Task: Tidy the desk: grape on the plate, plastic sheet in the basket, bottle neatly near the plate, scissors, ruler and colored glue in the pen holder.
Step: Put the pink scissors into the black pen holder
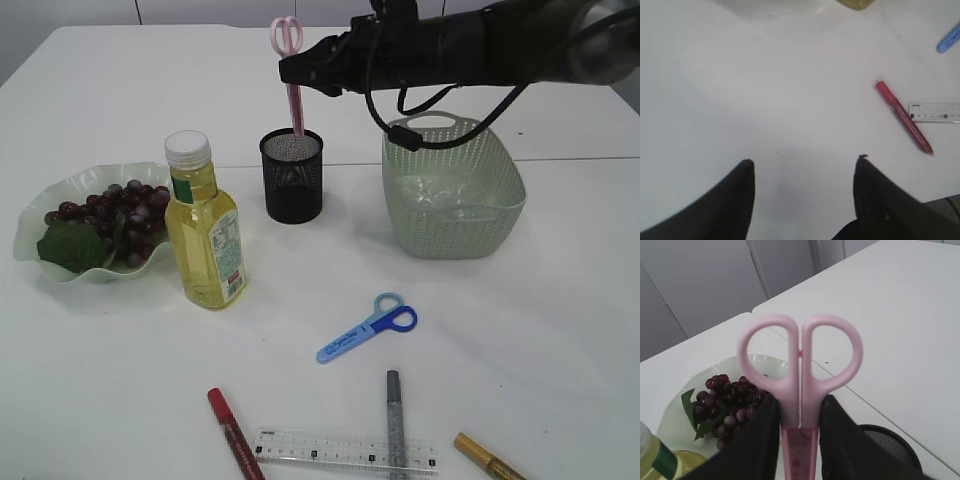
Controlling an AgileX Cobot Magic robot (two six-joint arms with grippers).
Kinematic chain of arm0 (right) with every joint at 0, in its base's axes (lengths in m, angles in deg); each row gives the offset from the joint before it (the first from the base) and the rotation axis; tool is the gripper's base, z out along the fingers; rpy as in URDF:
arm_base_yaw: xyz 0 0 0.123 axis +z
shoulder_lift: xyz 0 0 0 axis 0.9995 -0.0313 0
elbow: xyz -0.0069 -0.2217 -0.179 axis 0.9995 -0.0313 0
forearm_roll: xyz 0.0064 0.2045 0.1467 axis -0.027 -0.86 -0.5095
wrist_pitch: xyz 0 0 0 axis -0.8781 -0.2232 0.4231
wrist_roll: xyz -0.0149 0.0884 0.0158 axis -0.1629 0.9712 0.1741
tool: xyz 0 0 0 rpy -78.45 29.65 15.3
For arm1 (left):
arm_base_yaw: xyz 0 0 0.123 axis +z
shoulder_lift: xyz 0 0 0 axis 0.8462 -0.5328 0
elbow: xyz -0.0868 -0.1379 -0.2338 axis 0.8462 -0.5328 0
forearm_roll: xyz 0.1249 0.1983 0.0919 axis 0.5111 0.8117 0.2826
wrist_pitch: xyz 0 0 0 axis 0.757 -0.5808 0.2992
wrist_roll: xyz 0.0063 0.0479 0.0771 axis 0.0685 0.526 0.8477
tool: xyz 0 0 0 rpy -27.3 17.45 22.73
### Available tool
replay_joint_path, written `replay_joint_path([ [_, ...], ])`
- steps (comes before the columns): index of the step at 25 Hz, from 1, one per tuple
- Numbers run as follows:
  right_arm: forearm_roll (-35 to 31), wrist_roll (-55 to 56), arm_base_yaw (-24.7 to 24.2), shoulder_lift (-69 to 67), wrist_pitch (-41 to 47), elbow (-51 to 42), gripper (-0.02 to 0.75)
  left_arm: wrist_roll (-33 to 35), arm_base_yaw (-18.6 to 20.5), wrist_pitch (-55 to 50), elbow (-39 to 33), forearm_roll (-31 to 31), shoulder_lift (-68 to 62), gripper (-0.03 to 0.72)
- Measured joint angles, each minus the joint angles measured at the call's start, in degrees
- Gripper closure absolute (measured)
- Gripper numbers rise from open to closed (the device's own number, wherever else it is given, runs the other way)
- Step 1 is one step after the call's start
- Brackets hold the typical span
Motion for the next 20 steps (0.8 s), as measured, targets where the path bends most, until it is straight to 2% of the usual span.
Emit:
replay_joint_path([
  [9,-12.3,-18.1,-0.3,-8.8,2.5,4.7,0.563,0.0,0.0,-0.6,0.0,0.0,0.0,0.230],
  [14,-13.3,-23.9,-0.6,-12.0,3.4,6.5,0.563,0.0,0.0,-0.7,0.0,0.0,0.0,0.230],
  [20,-13.3,-26.0,-0.8,-13.7,3.4,6.6,0.561,0.0,0.0,-0.7,0.0,0.0,0.0,0.230],
])
